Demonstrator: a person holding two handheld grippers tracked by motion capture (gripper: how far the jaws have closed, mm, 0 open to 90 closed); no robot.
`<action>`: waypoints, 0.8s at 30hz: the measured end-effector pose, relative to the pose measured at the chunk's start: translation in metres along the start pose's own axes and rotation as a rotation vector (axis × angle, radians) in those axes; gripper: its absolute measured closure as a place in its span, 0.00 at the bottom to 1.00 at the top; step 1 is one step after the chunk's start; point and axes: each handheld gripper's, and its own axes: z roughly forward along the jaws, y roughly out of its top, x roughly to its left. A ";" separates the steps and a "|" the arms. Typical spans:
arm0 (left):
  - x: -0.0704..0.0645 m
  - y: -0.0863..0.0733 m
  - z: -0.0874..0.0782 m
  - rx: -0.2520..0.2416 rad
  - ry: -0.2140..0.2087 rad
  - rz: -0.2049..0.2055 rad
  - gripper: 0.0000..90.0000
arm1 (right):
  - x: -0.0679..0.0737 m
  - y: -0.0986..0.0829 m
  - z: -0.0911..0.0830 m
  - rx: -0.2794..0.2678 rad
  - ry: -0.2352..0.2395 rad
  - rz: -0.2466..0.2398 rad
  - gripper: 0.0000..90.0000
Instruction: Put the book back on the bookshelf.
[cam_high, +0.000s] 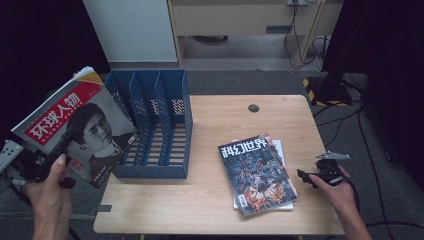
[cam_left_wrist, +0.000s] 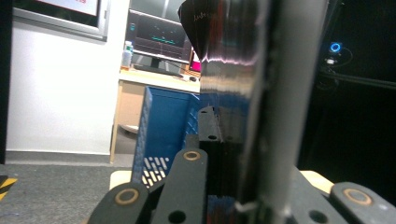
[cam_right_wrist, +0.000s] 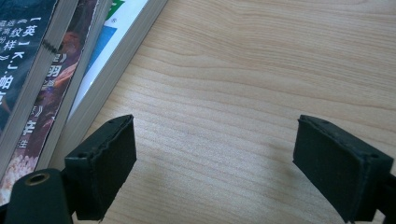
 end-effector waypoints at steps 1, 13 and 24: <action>0.002 0.001 0.000 -0.001 0.006 -0.002 0.96 | 0.000 0.000 0.000 -0.001 0.001 0.000 0.15; 0.017 0.006 0.017 0.006 0.067 0.007 0.96 | 0.000 0.000 0.000 0.003 -0.006 -0.009 0.15; 0.018 0.017 0.048 0.009 0.081 0.017 0.96 | 0.001 0.000 0.000 -0.001 -0.006 -0.006 0.15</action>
